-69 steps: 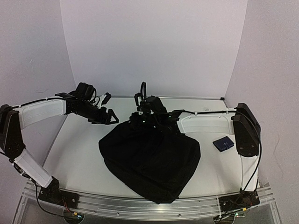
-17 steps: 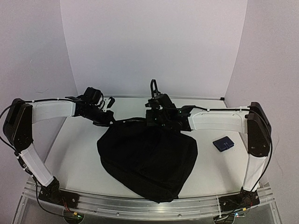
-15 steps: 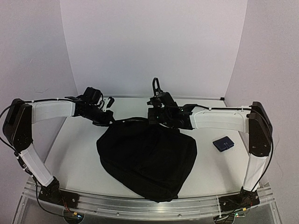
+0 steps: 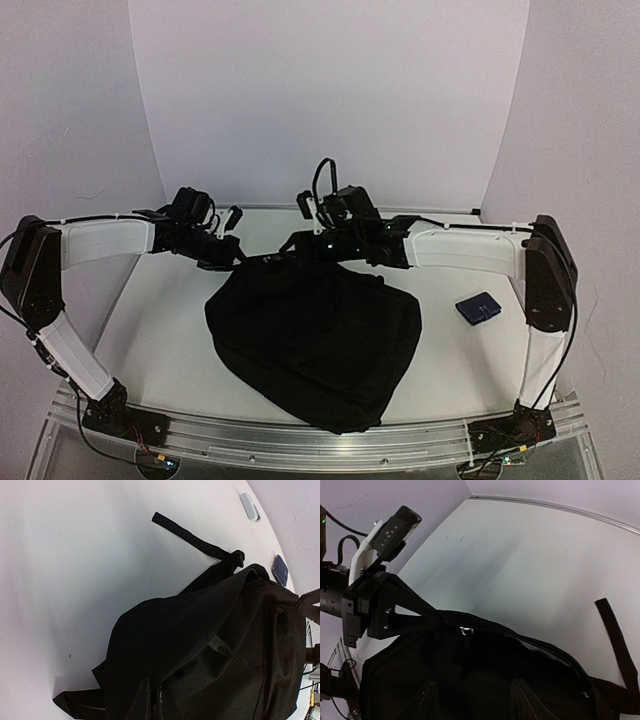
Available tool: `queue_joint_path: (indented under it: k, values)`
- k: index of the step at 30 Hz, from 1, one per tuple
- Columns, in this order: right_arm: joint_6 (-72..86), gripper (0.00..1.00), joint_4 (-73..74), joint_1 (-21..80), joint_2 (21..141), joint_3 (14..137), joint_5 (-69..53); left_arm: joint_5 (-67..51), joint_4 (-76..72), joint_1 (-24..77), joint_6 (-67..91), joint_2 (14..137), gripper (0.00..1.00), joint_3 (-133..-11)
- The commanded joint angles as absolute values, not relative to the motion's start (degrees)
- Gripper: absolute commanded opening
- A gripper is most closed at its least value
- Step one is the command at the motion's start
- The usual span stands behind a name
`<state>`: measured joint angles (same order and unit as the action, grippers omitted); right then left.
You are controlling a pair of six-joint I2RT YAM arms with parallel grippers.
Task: Pack the student bag
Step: Zip the student bag at the center of the board.
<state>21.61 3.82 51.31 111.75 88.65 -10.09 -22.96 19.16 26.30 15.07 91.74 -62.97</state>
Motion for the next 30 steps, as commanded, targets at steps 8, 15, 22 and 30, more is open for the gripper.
queue_joint_path:
  k: [8,15,22,30]
  values:
    - [18.5,0.48,3.9,51.6,121.3,96.8,-18.2,-26.0,14.6,26.1,15.8,89.0,0.00,-63.5]
    - [17.9,0.41,4.4,51.7,124.9,100.5,-17.6,-26.1,15.3,26.1,15.7,89.4,0.00,-63.9]
    - [17.9,0.34,5.2,51.6,128.3,103.9,-16.0,-26.3,15.6,26.1,15.5,90.1,0.00,-64.5]
    - [17.8,0.01,5.9,51.7,128.1,104.9,-13.6,-22.7,16.3,26.1,16.9,89.9,0.00,-64.5]
